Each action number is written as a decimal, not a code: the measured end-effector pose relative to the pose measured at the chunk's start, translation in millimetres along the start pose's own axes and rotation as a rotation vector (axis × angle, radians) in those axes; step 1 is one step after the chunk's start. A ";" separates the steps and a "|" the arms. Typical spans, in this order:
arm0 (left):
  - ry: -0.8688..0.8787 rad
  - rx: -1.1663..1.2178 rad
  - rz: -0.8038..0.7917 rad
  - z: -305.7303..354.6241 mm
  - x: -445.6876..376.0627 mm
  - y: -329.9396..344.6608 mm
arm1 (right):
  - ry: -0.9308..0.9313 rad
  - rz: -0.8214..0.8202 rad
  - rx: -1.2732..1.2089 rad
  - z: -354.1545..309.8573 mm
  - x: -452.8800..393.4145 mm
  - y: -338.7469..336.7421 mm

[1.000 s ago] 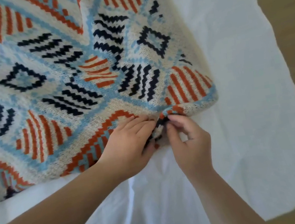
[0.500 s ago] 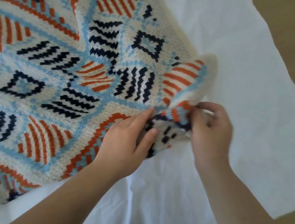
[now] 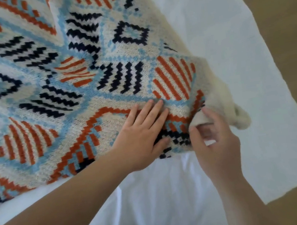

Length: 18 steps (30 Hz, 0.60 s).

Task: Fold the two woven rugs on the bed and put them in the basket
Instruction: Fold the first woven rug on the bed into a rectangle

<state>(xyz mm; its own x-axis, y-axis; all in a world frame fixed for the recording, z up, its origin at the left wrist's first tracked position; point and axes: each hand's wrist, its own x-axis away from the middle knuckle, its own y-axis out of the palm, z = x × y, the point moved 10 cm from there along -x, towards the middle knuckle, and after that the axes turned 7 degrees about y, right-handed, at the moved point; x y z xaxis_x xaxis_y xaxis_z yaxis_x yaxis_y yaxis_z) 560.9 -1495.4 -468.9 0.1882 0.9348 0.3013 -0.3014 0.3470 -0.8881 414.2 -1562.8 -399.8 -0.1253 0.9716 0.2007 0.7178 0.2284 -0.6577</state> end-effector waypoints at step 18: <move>0.029 0.018 0.009 -9.3 -0.2 2.0 | 0.240 0.591 -0.375 51.6 -17.2 -105.7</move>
<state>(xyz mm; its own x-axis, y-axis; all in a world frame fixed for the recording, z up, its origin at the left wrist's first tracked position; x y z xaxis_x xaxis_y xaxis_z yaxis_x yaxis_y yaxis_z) 569.0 -1495.6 -473.9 0.2124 0.9353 0.2832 -0.3201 0.3404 -0.8841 305.2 -1600.4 -371.1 0.4771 0.8760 0.0713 0.8101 -0.4068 -0.4221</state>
